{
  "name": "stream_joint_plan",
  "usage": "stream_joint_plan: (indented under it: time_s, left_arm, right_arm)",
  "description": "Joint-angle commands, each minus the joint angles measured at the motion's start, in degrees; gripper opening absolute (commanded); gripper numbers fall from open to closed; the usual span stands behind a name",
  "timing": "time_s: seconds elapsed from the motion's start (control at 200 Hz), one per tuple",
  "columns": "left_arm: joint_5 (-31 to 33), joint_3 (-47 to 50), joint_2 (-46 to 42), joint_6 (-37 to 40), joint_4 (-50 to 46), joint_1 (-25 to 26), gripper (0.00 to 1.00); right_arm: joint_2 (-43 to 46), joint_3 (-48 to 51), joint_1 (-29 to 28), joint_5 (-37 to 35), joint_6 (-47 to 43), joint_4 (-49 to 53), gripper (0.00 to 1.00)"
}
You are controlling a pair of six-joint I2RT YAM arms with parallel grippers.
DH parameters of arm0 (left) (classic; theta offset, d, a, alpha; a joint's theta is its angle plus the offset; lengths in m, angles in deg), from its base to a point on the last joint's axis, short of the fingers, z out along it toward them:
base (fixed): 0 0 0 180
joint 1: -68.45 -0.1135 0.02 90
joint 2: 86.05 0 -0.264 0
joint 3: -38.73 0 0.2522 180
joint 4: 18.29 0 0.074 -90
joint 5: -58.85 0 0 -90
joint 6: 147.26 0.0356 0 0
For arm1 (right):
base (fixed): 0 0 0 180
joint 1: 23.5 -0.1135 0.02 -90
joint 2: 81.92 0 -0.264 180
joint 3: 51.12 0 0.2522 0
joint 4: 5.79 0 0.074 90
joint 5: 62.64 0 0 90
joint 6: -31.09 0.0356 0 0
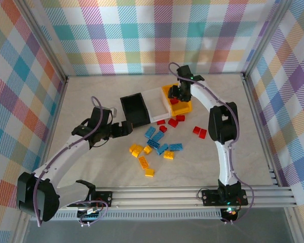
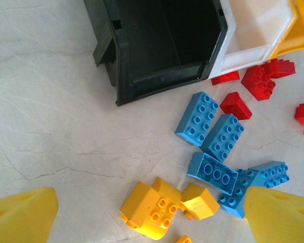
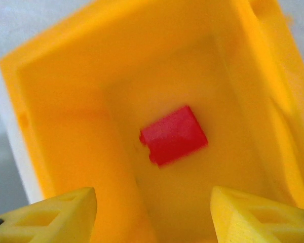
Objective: Sort the legos into containers by color
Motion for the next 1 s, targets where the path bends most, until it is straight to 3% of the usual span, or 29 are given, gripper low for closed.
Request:
stream_joint_plan:
  time_s: [0.0, 0.18, 0.355, 0.57, 0.74, 0.995]
  left_arm:
    - [-1.1, 0.5, -1.5, -1.3, 0.9, -0.4, 0.95]
    - [-2.8, 1.2, -1.3, -2.2, 4.4, 1.6, 0.95]
    - [-2.0, 0.1, 1.6, -2.6, 6.1, 5.7, 0.95]
    - [-2.1, 0.0, 2.2, -3.1, 6.2, 7.7, 0.95]
    - [-1.5, 0.2, 0.7, -3.0, 4.9, 7.8, 0.95]
    - [-0.1, -0.1, 0.4, -2.5, 3.7, 7.7, 0.95]
  right_arm:
    - [14.0, 9.3, -0.1, -1.3, 1.0, -0.7, 0.63]
    - [32.4, 35.7, 1.5, -7.1, 3.9, -2.0, 0.67]
    - [42.0, 50.6, 3.0, -8.6, 5.9, 0.0, 0.70]
    - [45.4, 57.4, 5.9, -8.2, 7.0, -0.4, 0.66]
    - [44.0, 58.7, 7.4, -7.8, 6.6, -2.0, 0.59]
    - [40.1, 59.4, 8.3, -5.4, 6.1, -5.6, 0.59]
